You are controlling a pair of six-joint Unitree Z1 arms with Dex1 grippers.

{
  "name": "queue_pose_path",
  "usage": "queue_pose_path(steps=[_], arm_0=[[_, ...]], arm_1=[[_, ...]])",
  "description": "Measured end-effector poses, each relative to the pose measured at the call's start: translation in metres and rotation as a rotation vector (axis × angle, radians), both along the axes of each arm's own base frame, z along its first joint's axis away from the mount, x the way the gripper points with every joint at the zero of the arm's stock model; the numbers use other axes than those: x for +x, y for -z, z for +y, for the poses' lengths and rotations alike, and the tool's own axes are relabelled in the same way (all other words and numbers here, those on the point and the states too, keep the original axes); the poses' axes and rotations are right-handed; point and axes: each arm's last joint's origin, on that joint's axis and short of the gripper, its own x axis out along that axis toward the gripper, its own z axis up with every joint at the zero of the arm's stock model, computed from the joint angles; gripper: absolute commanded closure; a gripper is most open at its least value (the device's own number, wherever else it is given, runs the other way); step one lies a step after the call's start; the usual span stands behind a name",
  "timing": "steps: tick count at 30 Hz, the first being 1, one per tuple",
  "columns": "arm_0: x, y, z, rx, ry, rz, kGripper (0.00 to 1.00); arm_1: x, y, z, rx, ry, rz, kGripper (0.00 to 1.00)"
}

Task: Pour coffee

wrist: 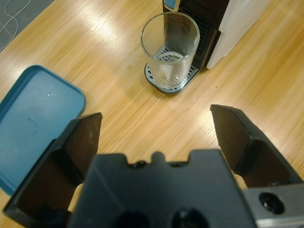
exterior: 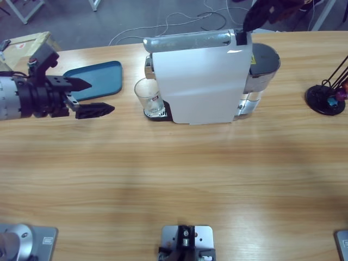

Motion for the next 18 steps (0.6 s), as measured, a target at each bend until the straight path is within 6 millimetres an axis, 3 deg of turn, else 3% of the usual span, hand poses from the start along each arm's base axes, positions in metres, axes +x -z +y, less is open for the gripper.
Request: queue_pose_path(steps=[3,9,18], arm_0=[[0.0,0.0,0.0,0.0,0.0,0.0,0.018],[-0.001,0.0,-0.001,-0.001,0.007,0.001,0.018],[-0.003,0.0,-0.004,-0.002,0.017,0.002,0.018]], arm_1=[[0.001,-0.007,0.0,0.013,0.007,-0.039,0.0],[-0.022,-0.047,-0.014,0.075,0.003,-0.128,0.0],[-0.034,-0.049,-0.014,0.076,-0.029,-0.091,0.0]])
